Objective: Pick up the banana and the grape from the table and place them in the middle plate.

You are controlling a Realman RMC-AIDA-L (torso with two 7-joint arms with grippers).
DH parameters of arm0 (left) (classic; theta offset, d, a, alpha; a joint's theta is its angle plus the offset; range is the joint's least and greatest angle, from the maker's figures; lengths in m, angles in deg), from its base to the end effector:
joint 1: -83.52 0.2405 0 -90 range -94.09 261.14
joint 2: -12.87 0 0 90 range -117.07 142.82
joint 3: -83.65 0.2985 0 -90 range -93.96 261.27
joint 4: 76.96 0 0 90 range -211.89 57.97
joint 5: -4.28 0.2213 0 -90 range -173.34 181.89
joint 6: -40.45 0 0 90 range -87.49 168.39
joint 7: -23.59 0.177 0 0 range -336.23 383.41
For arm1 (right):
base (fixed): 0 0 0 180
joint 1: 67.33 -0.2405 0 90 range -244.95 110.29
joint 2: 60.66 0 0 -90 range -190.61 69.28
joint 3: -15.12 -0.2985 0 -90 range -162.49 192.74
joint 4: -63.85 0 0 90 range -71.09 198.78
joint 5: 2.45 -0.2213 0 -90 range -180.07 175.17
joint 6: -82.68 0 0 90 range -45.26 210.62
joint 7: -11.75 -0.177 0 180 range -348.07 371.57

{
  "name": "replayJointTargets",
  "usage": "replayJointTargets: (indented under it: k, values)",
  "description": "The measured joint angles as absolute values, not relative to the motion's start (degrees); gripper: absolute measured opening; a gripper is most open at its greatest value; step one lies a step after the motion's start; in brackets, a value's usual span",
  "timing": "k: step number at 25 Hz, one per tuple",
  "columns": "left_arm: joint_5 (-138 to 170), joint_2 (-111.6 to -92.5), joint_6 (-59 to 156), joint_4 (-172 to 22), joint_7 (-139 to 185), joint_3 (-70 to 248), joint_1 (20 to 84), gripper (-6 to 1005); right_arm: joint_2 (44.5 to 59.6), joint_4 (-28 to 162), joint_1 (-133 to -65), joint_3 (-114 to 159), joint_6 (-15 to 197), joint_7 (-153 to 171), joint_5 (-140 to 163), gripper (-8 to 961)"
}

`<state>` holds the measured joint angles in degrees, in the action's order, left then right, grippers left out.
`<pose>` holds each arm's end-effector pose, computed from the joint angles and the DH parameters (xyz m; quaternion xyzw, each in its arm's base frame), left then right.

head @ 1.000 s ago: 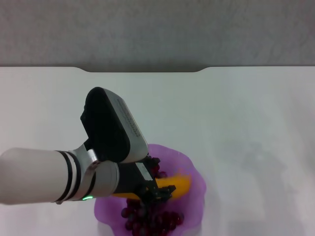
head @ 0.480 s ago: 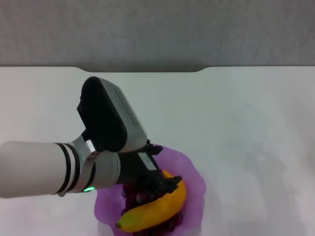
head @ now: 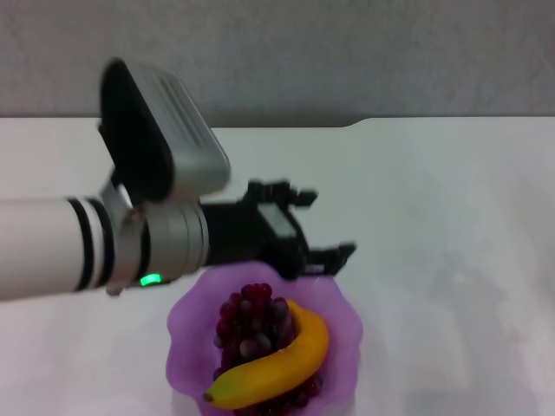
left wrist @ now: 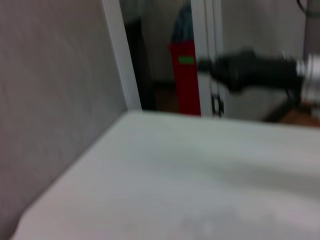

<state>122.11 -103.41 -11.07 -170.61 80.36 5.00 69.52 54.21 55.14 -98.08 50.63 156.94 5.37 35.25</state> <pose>-0.1440 0.3494 -0.0777 -0.9618 -0.0894 -0.1166 0.2308 0.3907 0.3936 0.0078 -0.6529 0.2160 0.2769 0.6711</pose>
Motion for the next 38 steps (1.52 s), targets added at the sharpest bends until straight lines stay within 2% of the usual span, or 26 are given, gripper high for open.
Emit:
replayJointTargets:
  k: [7, 12, 17, 28, 34, 38]
  values:
    - [100.62, -103.41, -17.75, -169.77, 94.21, -5.61, 69.17, 816, 54.25, 55.01, -98.95, 50.63, 156.11, 5.33, 35.25, 23]
    - [79.64, -103.4, -31.3, -158.47, 107.86, -17.86, 68.49, 809, 54.3, 54.93, -99.23, 50.63, 156.07, 5.33, 35.23, 23]
    - [61.42, -103.41, -49.0, -137.93, 119.74, -31.61, 65.15, 715, 54.32, 55.04, -99.4, 50.63, 155.62, 5.09, 36.05, 23]
    - [58.29, -103.71, -51.29, -130.86, 129.61, -37.13, 65.42, 569, 54.29, 55.24, -99.57, 50.6, 155.45, 3.86, 37.33, 23]
    - [52.06, -103.88, -51.26, -120.27, 147.34, -38.0, 65.54, 364, 54.3, 55.24, -99.73, 50.63, 155.45, 3.84, 37.36, 23]
    - [44.69, -103.98, -50.5, -111.49, 157.32, -37.98, 65.2, 170, 54.3, 55.23, -99.71, 50.63, 155.45, 3.84, 37.37, 23]
